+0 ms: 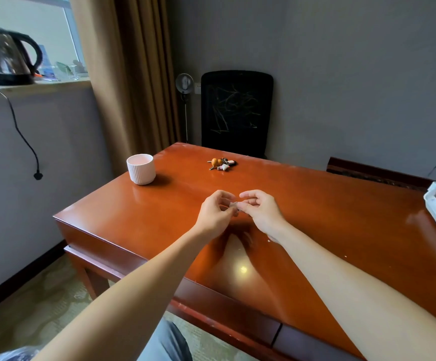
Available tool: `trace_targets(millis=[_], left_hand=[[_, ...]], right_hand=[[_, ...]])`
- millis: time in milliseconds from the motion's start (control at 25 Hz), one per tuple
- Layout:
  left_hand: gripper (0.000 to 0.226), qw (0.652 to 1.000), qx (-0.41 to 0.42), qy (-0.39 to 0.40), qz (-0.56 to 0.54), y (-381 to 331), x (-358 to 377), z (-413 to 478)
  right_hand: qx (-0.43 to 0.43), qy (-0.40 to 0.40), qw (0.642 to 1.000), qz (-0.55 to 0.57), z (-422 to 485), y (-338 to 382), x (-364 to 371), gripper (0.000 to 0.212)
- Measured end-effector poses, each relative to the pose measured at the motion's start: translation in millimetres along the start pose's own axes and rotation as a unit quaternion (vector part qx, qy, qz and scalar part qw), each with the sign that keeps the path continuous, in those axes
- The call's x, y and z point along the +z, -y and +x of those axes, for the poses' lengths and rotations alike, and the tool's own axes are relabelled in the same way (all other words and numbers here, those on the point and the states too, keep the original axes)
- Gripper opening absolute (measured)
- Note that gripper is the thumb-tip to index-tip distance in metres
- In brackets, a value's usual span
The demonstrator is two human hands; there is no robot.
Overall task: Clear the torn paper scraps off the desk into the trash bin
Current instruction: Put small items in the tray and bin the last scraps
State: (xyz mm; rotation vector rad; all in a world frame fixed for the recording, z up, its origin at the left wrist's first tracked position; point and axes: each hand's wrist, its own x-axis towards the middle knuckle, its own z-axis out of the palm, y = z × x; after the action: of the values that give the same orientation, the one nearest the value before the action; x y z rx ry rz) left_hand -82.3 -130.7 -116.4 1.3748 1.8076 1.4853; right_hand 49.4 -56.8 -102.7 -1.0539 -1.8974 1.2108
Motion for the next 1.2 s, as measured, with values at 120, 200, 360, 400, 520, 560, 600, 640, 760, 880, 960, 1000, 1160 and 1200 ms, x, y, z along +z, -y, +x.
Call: trace_targets(millis=[120,200,360,400,520,560,600,640,760,880,960,1000,1160,1200], left_hand=[[0.012,0.999,-0.003,-0.020,0.038,10,-10,9],[0.007,0.996,-0.002,-0.041,0.076,20,-15,16],[0.007,0.990,-0.012,-0.066,0.121,34,-31,25],[0.007,0.988,-0.018,-0.071,0.135,38,-37,29],[0.011,0.983,-0.036,-0.102,0.146,48,-53,39],[0.012,0.982,-0.041,-0.114,0.146,50,-55,41],[0.013,0.981,-0.043,-0.123,0.146,51,-55,43],[0.014,0.980,-0.044,-0.129,0.144,51,-54,43],[0.014,0.981,-0.041,-0.138,0.128,50,-54,40],[0.013,0.983,-0.045,-0.135,0.113,49,-61,33],[0.011,0.984,-0.047,-0.130,0.115,50,-71,24],[0.009,0.984,-0.046,-0.128,0.116,50,-78,19],[0.009,0.981,-0.047,-0.151,0.112,53,-127,-8],[0.009,0.980,-0.047,-0.160,0.106,53,-141,-15]], right_hand=[[-0.003,0.010,1.000,-0.008,9,2,9,0.024],[-0.007,0.017,1.000,-0.019,18,-1,17,0.023],[-0.030,0.022,0.997,-0.071,36,-10,32,0.018],[-0.033,0.022,0.996,-0.079,41,-10,37,0.019],[-0.040,0.029,0.994,-0.095,54,-11,48,0.019],[-0.043,0.031,0.993,-0.102,58,-12,51,0.019],[-0.046,0.030,0.992,-0.109,60,-13,54,0.019],[-0.050,0.030,0.991,-0.118,62,-14,56,0.019],[-0.056,0.033,0.989,-0.130,64,-13,64,0.018],[-0.061,0.048,0.989,-0.123,59,-3,72,0.018],[-0.076,0.071,0.988,-0.116,53,8,80,0.018],[-0.085,0.085,0.986,-0.112,50,13,85,0.019],[-0.120,0.145,0.976,-0.108,33,41,122,0.019],[-0.131,0.158,0.973,-0.105,28,48,134,0.018]])
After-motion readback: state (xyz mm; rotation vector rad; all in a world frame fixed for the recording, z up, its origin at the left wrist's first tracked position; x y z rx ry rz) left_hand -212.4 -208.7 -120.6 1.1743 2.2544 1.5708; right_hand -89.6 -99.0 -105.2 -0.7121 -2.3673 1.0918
